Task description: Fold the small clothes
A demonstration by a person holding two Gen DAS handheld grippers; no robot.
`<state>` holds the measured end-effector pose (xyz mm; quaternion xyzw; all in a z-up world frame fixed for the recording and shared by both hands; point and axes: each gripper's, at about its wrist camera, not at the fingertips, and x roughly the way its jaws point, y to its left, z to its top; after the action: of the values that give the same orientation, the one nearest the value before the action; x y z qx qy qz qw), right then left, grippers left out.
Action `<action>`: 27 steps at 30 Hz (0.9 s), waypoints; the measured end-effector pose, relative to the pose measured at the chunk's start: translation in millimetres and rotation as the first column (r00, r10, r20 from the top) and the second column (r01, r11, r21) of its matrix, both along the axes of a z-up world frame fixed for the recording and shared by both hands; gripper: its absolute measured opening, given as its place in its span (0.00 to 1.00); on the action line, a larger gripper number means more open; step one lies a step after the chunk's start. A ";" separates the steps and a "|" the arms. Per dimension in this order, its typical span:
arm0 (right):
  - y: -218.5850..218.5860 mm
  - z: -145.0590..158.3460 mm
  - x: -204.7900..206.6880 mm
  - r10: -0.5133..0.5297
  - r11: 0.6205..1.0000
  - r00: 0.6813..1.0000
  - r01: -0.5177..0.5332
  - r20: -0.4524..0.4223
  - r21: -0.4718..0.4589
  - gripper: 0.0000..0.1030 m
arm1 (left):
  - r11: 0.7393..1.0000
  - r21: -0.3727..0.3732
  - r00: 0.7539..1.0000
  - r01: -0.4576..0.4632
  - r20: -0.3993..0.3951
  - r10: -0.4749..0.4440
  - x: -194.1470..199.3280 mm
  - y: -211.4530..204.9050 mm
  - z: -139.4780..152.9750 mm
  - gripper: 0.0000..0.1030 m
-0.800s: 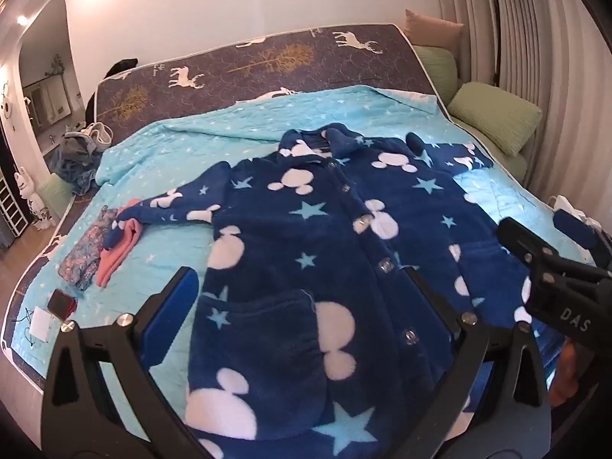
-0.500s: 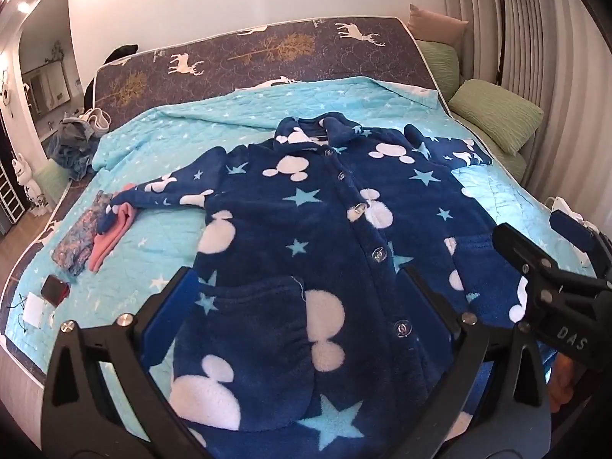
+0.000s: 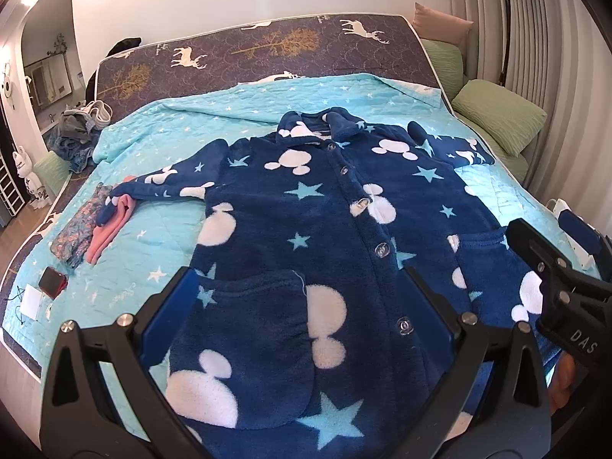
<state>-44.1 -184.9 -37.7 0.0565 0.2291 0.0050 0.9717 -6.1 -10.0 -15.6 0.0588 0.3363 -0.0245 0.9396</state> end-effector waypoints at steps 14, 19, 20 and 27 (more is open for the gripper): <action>3.3 -4.0 2.5 0.004 1.000 0.999 -0.004 -0.036 -0.004 1.00 | 1.000 -0.006 1.000 0.005 -0.020 -0.005 0.9 2.0 -6.7 0.99; 7.9 -5.0 2.0 0.015 1.000 0.999 -0.016 -0.047 -0.019 1.00 | 1.000 -0.006 1.000 0.006 -0.021 -0.006 1.0 3.5 -6.8 0.99; 8.5 -5.0 2.2 0.016 1.000 0.999 -0.017 -0.049 -0.020 1.00 | 1.000 -0.006 1.000 0.007 -0.023 -0.007 1.1 3.6 -7.5 0.99; 10.3 -6.7 2.1 0.022 0.999 0.998 -0.023 -0.054 -0.026 1.00 | 1.000 -0.006 1.000 0.002 -0.027 -0.003 1.7 5.8 -8.4 0.99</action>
<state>-42.0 -174.6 -44.4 0.0413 0.2558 0.0114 0.9658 -4.4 -4.3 -24.1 0.0563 0.3490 -0.0274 0.9350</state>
